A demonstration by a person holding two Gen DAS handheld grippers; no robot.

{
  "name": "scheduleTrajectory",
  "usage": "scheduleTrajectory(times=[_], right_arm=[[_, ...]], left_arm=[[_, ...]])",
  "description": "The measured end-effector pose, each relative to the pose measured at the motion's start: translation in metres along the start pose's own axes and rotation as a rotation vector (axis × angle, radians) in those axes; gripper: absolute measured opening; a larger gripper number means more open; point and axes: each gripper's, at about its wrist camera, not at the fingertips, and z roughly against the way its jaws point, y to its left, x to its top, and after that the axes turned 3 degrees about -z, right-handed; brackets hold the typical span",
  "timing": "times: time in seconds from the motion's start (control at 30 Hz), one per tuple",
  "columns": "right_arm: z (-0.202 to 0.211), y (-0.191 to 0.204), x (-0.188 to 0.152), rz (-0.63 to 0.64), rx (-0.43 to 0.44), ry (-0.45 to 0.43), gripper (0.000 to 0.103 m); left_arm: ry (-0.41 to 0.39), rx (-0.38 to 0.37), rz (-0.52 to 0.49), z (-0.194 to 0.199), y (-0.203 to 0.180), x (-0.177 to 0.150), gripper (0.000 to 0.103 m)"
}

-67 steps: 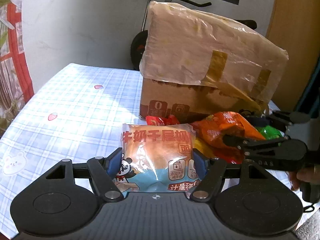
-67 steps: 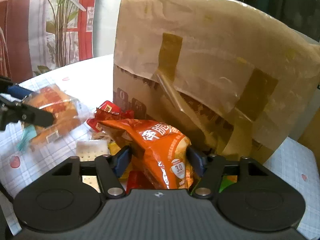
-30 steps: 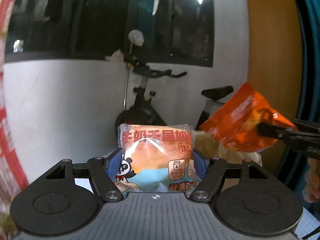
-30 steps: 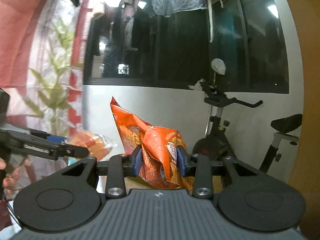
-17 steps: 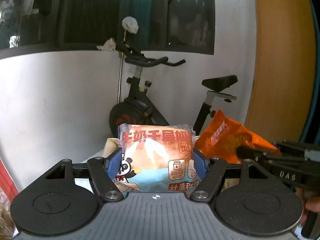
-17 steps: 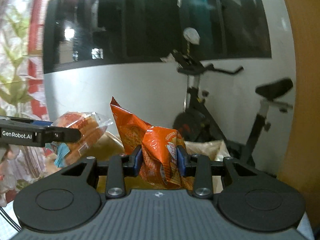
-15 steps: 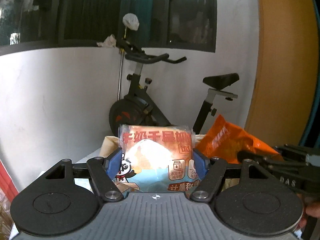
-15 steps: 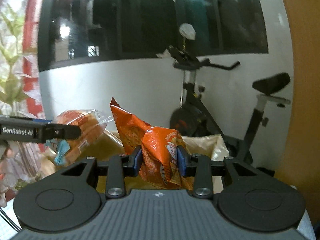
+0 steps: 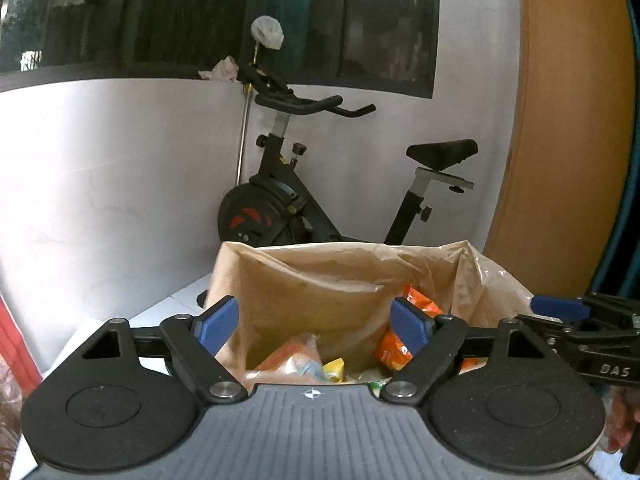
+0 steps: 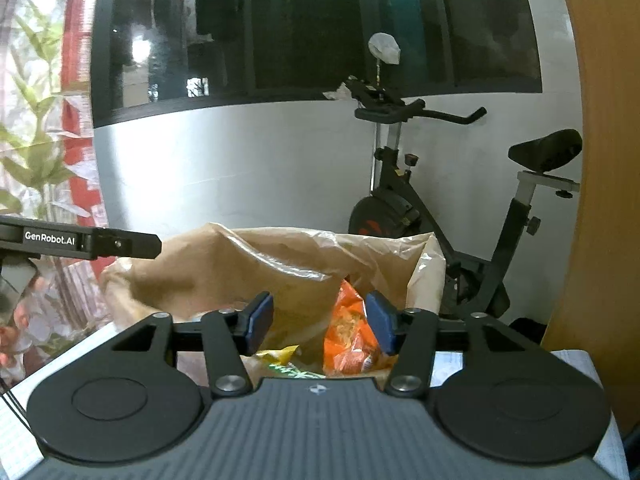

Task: Organize snacks
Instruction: 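Lift both packets over the box and open both tools to drop them, then bring both open tools back to the snack pile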

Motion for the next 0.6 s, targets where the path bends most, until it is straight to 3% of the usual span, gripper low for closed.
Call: scheduleTrajectory(times=[0.3,0.6], right_arm=[[0.043,0.013,-0.031,0.053,0.035,-0.051,0.075],[0.057,0.017,-0.080,0.057,-0.006,-0.018,0.084]], left_arm=[[-0.025,0.043,-0.004,0.043,0.008,-0.025,0.084],[0.023,0.091,0.044,0.060,0.015,-0.071,0.084]])
